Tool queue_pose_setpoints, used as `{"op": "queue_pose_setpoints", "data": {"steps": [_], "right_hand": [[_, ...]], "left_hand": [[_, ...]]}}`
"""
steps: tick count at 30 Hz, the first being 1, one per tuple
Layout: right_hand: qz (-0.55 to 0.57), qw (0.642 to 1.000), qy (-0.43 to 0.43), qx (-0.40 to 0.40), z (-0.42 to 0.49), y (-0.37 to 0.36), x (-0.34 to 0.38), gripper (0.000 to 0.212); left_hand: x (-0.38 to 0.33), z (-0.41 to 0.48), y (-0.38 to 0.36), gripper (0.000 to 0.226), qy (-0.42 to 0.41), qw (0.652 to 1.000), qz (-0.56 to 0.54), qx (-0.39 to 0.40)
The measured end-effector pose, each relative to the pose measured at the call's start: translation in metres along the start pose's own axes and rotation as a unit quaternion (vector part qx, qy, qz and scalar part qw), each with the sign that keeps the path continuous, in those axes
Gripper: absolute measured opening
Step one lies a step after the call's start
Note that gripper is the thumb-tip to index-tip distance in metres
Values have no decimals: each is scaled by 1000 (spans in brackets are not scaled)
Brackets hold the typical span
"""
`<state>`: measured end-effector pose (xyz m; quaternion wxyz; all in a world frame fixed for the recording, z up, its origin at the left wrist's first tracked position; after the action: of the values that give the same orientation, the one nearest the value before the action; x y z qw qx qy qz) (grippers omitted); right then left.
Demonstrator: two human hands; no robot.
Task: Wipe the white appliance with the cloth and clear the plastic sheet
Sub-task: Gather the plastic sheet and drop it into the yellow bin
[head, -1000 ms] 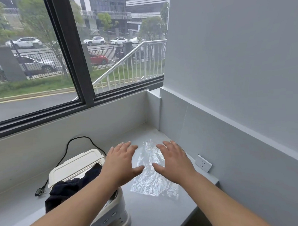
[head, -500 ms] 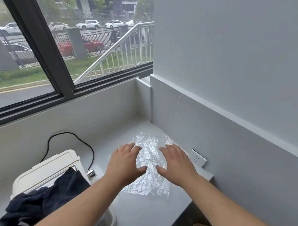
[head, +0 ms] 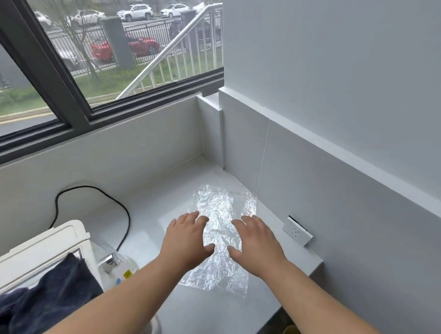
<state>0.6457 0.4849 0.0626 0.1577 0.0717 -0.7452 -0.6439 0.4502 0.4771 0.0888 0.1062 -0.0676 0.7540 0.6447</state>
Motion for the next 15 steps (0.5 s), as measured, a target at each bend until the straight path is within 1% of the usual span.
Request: {"op": "queue_pose_setpoints", "data": {"steps": [6,15], "right_hand": [[-11,999,2,31,20,-34,-16,71],[-4,997,3,73,51,-79,-26,76]], "left_hand": [[16,24,-29,76,26,999,22,30],[30,49,-72,74,53,995,36,76]]}}
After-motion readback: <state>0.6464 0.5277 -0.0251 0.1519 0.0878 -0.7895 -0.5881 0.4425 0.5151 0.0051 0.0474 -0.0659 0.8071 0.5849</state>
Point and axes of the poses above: each hand's wrist, its own z-axis towards the middle knuckle, its own y-axis out of the back of the hand, x = y × z, the point moved 3 cm from there along z, towards the middle knuckle, and after that the axes turned 10 degrees about -z, right-handed, at the moved point
